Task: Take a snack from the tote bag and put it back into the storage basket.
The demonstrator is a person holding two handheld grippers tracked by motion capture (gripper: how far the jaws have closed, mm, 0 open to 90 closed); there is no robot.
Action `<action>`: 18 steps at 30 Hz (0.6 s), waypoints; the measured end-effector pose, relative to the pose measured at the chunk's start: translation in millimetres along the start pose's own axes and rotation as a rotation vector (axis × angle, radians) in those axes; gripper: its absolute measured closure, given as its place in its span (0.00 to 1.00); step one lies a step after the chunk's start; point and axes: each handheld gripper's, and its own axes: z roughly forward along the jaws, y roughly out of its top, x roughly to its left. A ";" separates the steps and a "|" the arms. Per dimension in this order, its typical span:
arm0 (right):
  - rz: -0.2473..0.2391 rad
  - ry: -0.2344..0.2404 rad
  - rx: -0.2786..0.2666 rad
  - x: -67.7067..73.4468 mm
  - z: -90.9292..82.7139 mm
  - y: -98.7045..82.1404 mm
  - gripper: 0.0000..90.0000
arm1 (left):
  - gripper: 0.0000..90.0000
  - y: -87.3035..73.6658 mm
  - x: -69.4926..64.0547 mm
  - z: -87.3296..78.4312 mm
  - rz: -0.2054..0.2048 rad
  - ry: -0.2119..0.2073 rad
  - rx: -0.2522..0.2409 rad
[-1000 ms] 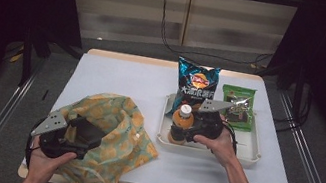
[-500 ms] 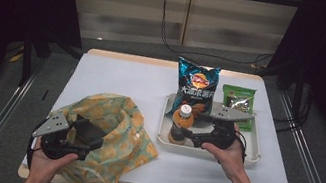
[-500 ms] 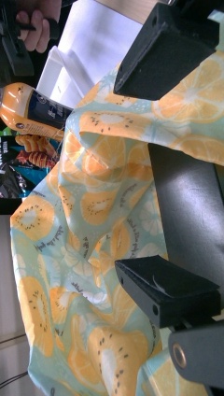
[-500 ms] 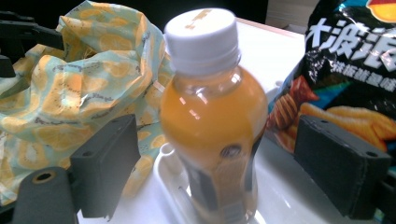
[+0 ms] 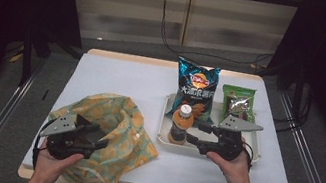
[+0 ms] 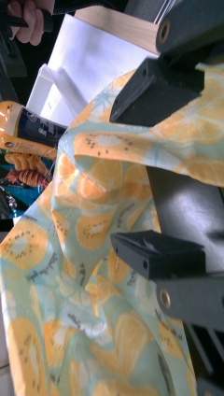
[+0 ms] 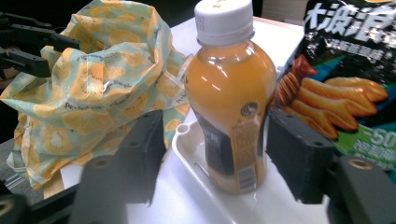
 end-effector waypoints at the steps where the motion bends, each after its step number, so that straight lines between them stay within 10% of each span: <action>1: 0.000 0.011 -0.004 1.0 -2.1 -0.5 0.47 | 0.47 0.3 -0.6 1.3 0.005 -0.002 0.009; 18: -0.047 0.095 0.031 37.6 11.7 0.1 0.68 | 0.86 -0.1 -11.1 9.8 0.044 -0.064 0.076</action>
